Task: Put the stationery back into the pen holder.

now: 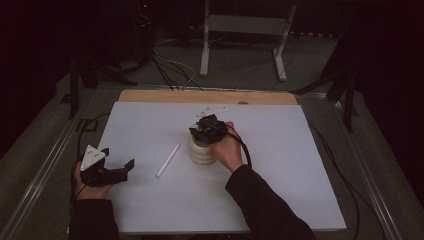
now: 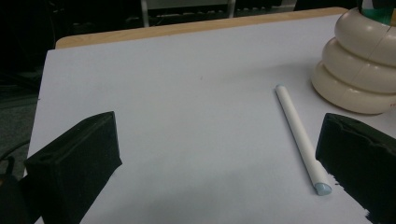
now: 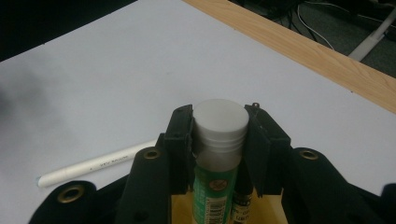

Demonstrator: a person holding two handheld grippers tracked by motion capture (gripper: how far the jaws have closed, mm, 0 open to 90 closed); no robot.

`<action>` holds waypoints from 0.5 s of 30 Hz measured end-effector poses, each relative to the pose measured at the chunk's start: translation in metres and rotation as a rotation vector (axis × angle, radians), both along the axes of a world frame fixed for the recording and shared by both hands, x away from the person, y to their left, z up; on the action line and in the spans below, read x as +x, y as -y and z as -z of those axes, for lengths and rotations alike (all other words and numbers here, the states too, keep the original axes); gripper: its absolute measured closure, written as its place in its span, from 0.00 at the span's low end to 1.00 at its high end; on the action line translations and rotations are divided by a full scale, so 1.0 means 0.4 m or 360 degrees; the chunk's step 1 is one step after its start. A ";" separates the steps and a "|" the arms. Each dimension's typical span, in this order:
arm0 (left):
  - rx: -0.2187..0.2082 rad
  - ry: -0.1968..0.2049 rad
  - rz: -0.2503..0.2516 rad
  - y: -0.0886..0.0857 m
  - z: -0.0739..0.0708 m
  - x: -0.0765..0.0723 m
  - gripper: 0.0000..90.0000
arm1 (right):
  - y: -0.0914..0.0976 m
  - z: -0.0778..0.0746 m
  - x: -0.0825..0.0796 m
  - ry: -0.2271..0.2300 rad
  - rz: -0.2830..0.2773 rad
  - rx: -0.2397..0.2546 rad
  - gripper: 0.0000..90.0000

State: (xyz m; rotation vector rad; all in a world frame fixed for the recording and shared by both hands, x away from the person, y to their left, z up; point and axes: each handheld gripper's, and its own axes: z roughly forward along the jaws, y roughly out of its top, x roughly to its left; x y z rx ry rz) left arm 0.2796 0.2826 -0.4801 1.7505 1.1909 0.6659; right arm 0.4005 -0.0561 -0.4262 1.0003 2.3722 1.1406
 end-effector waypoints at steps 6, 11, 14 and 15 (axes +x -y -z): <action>0.0001 0.0001 0.0000 0.000 0.000 0.000 0.00 | 0.001 0.002 -0.001 0.0000 0.0000 -0.0004 0.72; 0.0004 -0.0002 0.0001 0.001 0.000 0.000 0.00 | 0.003 0.005 -0.002 -0.0007 0.0005 -0.0005 0.72; 0.0007 -0.0002 0.0003 0.001 0.000 0.000 0.00 | 0.003 0.006 -0.002 -0.0010 0.0002 -0.0012 0.71; 0.0006 -0.0002 0.0002 0.001 0.000 0.000 0.00 | 0.003 0.007 -0.002 -0.0011 0.0002 -0.0013 0.71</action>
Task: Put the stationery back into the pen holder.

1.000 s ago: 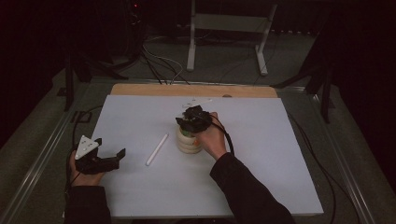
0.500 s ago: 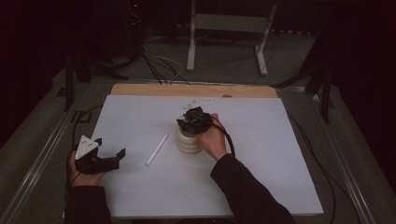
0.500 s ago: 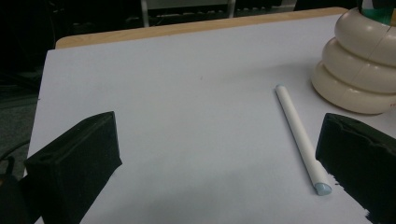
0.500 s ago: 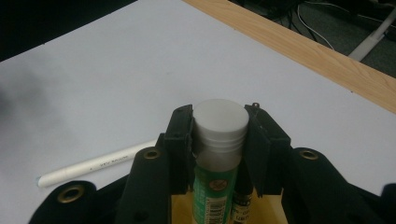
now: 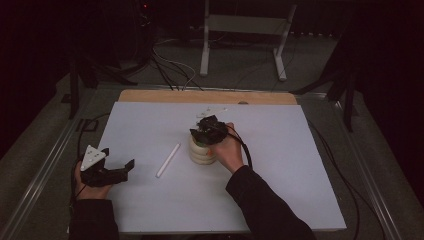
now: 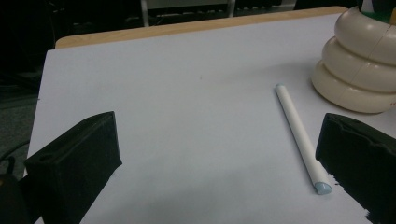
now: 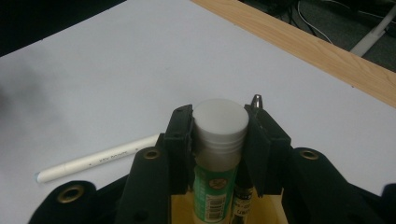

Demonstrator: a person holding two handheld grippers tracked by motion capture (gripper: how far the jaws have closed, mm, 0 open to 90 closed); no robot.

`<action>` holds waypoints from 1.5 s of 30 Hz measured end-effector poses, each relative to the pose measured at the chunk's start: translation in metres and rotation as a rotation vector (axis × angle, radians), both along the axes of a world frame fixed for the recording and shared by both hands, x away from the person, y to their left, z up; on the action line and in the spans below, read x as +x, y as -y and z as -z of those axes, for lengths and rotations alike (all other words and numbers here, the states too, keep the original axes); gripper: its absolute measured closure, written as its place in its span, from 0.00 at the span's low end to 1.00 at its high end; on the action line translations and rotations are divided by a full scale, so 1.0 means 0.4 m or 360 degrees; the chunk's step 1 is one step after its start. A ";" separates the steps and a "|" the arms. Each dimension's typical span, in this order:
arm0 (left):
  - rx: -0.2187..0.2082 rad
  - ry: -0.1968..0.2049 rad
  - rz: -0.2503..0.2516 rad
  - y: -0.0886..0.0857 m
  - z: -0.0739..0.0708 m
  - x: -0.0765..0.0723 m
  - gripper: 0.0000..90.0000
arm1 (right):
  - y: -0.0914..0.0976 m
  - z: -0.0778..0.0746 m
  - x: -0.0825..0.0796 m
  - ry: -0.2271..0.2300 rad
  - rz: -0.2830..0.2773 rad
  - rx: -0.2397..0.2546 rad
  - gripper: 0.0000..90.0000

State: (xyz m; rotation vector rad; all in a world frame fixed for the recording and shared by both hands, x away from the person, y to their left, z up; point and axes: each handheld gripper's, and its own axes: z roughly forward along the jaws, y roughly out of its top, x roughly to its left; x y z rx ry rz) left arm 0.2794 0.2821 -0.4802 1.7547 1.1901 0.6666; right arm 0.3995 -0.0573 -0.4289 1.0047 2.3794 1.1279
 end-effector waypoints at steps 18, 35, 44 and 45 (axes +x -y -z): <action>0.0003 -0.0001 0.0002 0.001 0.001 0.000 0.00 | 0.021 -0.017 -0.012 0.0006 -0.0010 0.0121 0.35; -0.0003 0.0001 -0.0005 -0.001 0.002 -0.001 0.00 | 0.106 -0.036 -0.022 0.0125 0.0035 0.0135 0.03; -0.0002 0.0000 -0.0007 0.001 0.002 -0.001 0.00 | 0.205 -0.030 -0.037 0.0141 0.0076 0.0095 0.01; -0.0001 0.0000 -0.0008 0.001 0.002 -0.001 0.00 | 0.217 -0.029 -0.038 0.0145 0.0081 0.0091 0.01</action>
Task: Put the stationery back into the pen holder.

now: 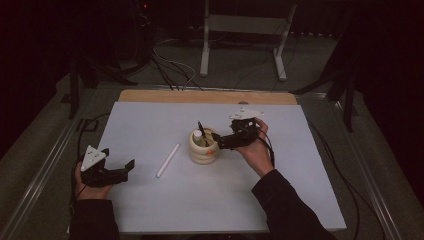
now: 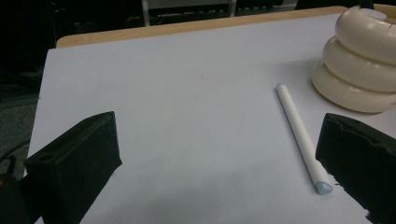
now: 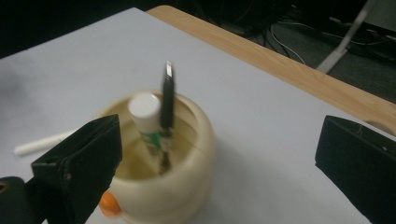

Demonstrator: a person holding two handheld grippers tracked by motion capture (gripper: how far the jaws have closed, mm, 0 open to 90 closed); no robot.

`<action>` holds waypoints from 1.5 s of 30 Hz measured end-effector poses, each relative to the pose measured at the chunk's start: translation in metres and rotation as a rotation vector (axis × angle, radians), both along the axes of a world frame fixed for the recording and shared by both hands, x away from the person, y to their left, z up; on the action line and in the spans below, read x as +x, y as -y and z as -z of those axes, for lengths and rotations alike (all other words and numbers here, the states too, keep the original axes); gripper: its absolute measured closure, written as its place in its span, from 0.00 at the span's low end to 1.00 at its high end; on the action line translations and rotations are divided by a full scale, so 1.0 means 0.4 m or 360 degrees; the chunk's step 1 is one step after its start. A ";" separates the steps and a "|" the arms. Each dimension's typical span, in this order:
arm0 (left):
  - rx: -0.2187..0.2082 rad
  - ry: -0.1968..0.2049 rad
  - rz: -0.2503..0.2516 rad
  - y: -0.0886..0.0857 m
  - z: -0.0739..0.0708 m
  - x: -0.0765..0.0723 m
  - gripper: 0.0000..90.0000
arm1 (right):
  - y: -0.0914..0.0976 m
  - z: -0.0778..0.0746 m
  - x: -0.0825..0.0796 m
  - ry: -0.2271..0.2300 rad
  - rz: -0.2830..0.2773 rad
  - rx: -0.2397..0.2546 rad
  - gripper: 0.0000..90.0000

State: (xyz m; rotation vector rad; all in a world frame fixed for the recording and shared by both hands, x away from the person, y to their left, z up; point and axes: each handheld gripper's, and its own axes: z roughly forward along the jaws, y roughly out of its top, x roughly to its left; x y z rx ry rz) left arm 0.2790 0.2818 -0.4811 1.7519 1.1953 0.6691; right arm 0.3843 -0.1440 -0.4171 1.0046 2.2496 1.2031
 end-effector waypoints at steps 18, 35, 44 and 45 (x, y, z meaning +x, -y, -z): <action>-0.0009 0.0010 -0.0002 -0.002 0.000 0.000 0.00 | 0.167 0.032 -0.053 0.0112 0.0086 -0.0028 0.01; -0.0021 0.0020 -0.0014 -0.007 -0.002 -0.002 0.00 | 0.309 0.129 -0.138 0.0041 0.0152 0.0067 0.01; 0.0002 0.0027 -0.0005 0.001 -0.002 -0.002 0.00 | 0.365 0.137 -0.167 0.0082 0.0242 0.0188 0.01; 0.0003 0.0027 -0.0007 0.003 -0.002 -0.003 0.00 | 0.368 0.135 -0.167 0.0088 0.0247 0.0197 0.01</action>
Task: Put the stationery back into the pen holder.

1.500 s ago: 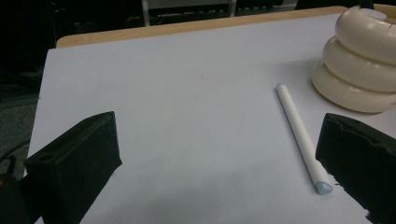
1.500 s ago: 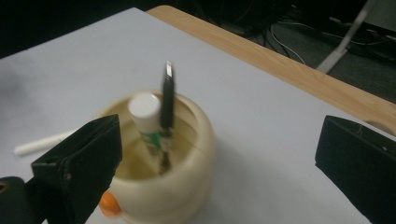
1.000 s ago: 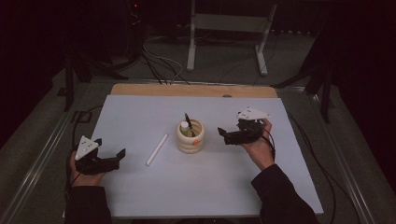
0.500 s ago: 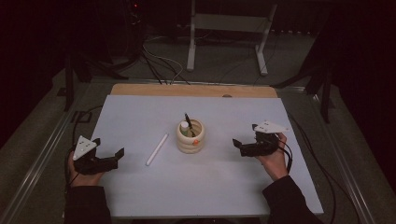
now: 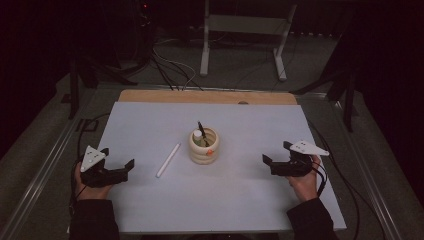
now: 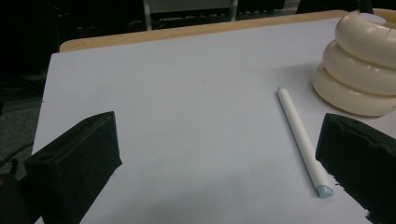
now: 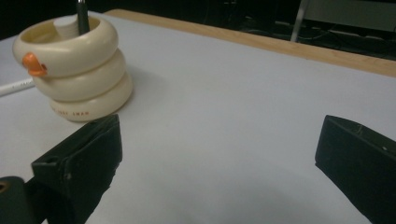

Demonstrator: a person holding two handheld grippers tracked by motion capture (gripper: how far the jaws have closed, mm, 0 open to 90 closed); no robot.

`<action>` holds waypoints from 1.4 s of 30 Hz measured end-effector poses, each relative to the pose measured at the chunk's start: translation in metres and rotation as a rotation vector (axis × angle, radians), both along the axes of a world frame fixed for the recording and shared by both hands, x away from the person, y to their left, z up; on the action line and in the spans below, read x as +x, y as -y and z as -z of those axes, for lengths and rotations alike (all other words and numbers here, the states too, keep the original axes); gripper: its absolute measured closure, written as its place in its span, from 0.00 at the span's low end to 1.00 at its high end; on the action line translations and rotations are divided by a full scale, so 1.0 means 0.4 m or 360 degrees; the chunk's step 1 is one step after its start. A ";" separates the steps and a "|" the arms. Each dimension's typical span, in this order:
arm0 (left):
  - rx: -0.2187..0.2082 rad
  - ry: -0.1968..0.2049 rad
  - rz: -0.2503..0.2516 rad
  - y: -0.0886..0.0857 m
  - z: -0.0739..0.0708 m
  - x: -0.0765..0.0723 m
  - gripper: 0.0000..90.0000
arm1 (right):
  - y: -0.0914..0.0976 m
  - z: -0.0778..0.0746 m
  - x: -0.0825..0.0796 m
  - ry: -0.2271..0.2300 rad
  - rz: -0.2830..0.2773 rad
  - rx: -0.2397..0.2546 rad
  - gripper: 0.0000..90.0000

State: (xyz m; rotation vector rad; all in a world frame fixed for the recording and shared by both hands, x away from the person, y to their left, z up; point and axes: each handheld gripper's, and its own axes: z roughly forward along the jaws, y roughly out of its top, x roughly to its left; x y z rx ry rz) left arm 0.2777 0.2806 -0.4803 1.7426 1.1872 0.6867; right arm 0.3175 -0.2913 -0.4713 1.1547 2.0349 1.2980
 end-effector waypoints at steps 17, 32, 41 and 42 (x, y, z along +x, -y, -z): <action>0.0048 -0.0083 -0.0051 0.035 -0.050 0.027 0.00 | 0.024 0.004 0.000 0.0009 0.0040 0.0045 0.01; 0.0210 -0.0161 0.0018 0.097 -0.111 0.090 0.00 | 0.037 0.005 0.000 -0.0002 0.0075 0.0135 0.01; 0.0354 -0.0250 0.0091 0.151 -0.125 0.136 0.00 | 0.042 0.008 0.001 -0.0015 0.0093 0.0145 0.01; 0.0372 -0.0263 0.0097 0.154 -0.125 0.141 0.00 | 0.042 0.008 0.001 -0.0015 0.0096 0.0146 0.01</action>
